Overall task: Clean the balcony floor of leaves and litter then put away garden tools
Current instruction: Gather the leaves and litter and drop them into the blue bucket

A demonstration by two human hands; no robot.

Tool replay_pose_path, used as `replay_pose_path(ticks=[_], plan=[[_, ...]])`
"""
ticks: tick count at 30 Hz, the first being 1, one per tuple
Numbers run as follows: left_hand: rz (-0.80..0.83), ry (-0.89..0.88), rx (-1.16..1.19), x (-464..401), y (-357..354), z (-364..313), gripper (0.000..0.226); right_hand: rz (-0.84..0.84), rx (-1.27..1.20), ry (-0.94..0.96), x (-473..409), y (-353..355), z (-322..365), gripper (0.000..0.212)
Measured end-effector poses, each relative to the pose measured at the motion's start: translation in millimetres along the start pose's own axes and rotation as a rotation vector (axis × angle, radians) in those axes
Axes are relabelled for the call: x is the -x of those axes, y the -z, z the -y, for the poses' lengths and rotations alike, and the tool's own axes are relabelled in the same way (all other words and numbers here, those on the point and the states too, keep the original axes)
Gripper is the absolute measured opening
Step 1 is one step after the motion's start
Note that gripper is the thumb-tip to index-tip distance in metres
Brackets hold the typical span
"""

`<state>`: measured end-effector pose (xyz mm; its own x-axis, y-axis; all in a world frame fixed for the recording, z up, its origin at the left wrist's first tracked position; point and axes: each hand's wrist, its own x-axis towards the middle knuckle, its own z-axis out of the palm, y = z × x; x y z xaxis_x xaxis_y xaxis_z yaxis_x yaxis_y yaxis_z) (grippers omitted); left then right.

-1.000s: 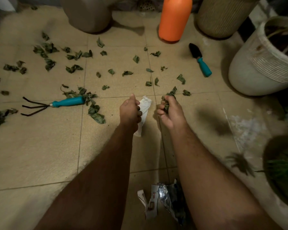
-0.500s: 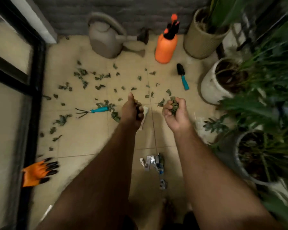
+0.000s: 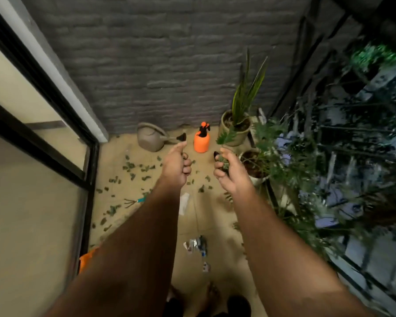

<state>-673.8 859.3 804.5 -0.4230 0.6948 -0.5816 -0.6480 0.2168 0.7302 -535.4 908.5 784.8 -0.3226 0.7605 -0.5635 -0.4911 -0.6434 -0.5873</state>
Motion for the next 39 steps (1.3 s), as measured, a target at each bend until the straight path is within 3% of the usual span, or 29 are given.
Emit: replay_pose_path(ticks=[4, 9, 15, 22, 26, 30, 35, 39], plan=[[0.100, -0.006, -0.008, 43, -37, -11, 0.039, -0.042, 0.063, 0.131, 56, -10, 55, 0.018], [0.192, -0.053, 0.010, 81, -74, -23, 0.056, 0.039, 0.078, 0.220, 88, -9, 93, 0.021], [0.140, -0.092, -0.018, 89, -47, -40, 0.051, 0.113, 0.218, 0.190, 96, -35, 86, 0.018], [0.038, -0.126, 0.152, 81, 59, -95, 0.027, 0.181, 0.265, 0.101, 87, -118, 6, 0.023], [-0.120, -0.193, 0.197, 90, 130, -132, 0.012, 0.277, 0.367, 0.087, 78, -178, -50, 0.020], [-0.217, -0.244, 0.255, 102, 196, -156, 0.024, 0.410, 0.437, 0.011, 76, -238, -105, 0.027], [-0.385, -0.342, 0.318, 113, 259, -179, 0.028, 0.490, 0.508, -0.142, 77, -302, -161, 0.063], [-0.518, -0.410, 0.380, 120, 301, -191, 0.033, 0.564, 0.561, -0.257, 76, -341, -202, 0.075]])
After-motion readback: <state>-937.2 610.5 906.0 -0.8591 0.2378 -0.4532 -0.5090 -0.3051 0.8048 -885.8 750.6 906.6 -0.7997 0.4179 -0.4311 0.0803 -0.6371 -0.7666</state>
